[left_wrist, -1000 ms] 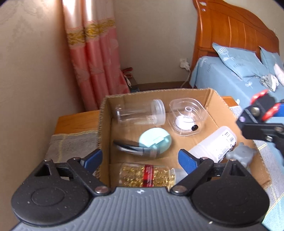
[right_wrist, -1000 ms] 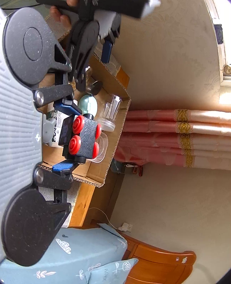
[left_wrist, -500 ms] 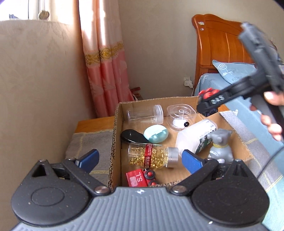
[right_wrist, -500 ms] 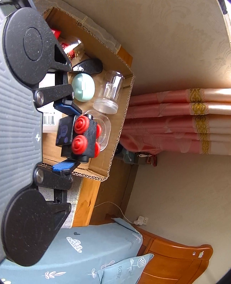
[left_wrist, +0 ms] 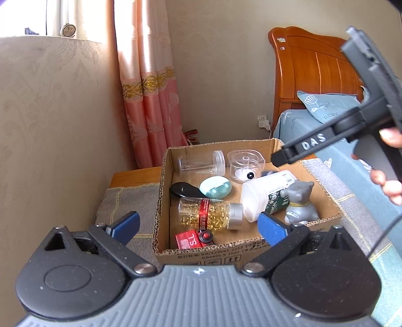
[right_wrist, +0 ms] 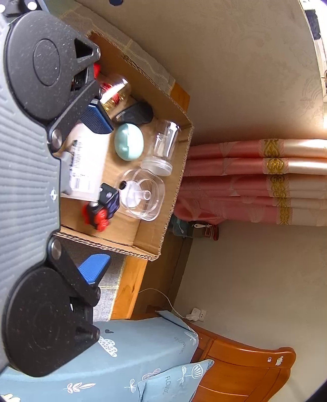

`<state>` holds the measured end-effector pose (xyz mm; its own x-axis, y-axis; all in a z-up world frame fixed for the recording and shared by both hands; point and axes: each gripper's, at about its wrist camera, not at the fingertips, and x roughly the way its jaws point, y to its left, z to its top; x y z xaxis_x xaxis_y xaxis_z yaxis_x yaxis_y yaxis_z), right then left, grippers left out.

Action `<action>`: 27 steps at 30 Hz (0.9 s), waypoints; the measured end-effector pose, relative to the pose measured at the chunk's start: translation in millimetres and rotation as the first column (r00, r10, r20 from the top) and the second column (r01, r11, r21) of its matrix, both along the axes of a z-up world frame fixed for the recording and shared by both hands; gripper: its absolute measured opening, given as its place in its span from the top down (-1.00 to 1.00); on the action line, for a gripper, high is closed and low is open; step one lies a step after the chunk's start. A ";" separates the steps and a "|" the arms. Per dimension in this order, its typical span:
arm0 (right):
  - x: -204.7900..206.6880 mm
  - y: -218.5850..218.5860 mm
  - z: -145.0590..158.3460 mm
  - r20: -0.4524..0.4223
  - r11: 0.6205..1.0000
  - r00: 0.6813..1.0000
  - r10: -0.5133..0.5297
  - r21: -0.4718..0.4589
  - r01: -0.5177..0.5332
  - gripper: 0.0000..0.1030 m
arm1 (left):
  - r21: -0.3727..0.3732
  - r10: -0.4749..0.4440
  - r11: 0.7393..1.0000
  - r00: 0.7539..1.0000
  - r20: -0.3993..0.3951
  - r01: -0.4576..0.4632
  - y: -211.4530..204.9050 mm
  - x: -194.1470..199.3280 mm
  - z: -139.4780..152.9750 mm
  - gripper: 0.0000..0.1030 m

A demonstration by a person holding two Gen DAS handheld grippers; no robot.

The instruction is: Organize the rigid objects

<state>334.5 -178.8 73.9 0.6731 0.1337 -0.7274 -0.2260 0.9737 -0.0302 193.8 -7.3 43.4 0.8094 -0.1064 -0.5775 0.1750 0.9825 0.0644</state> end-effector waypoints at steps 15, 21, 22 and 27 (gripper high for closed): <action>-140.9 12.6 -11.3 -0.012 0.981 0.981 -0.192 -0.031 0.191 -1.00 | 0.030 0.157 0.988 0.977 -0.147 -0.155 8.0 -52.1 0.4 -0.94; -180.9 20.9 -10.8 0.031 0.962 0.962 -0.270 -0.025 0.270 -1.00 | 0.005 0.141 0.990 0.980 -0.137 -0.142 6.9 -75.9 10.4 -0.94; -185.3 21.3 -9.6 0.039 0.960 0.959 -0.279 -0.022 0.280 -1.00 | 0.004 0.139 0.990 0.981 -0.132 -0.140 6.2 -78.5 12.7 -0.94; -202.4 18.8 -0.1 0.087 0.950 0.946 -0.311 -0.016 0.313 -1.00 | 0.020 0.136 0.991 0.985 -0.105 -0.134 2.6 -87.5 21.8 -0.94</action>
<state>132.0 -159.9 73.9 0.7358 -0.1132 -0.6677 0.0935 0.9935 -0.0653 106.3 -4.7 65.1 0.7503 0.0079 -0.6611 0.0472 0.9967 0.0654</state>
